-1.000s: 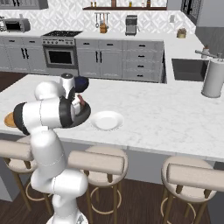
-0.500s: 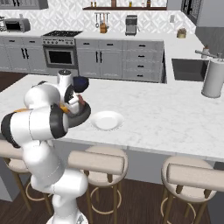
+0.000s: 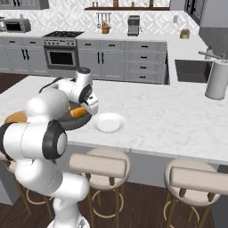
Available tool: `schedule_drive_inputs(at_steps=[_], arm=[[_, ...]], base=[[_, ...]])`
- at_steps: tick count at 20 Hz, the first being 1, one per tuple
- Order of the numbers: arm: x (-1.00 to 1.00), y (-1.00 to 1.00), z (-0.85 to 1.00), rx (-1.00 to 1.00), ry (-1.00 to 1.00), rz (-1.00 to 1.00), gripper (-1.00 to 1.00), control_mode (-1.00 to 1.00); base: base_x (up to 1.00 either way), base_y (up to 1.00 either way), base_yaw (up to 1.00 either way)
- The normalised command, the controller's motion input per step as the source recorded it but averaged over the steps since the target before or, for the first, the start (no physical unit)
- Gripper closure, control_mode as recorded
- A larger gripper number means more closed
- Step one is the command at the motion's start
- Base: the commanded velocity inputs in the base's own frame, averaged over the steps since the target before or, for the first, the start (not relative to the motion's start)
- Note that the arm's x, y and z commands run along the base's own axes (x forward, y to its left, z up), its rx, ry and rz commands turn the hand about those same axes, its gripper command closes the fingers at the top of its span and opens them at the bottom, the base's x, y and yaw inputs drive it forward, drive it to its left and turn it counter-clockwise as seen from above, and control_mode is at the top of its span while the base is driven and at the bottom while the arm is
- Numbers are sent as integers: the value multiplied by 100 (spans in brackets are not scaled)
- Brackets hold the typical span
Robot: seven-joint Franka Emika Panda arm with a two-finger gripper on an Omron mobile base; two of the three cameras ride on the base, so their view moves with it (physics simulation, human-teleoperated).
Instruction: Place one bun and one sausage from the bowl on each plate.
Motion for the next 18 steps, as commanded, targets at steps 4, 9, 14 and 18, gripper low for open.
schedule_drive_inputs(at_steps=[4, 9, 14, 18], arm=[[5, -100, 0, -16, 2, 10, 100, -100], [5, -88, -19, -27, 10, 23, 100, -100], [43, -54, -33, -6, 11, 31, 100, -100], [48, 1, -6, 0, 21, 37, 100, -100]], base=[[0, 0, 0], [0, 0, 0], [0, 0, 0], [0, 0, 0]])
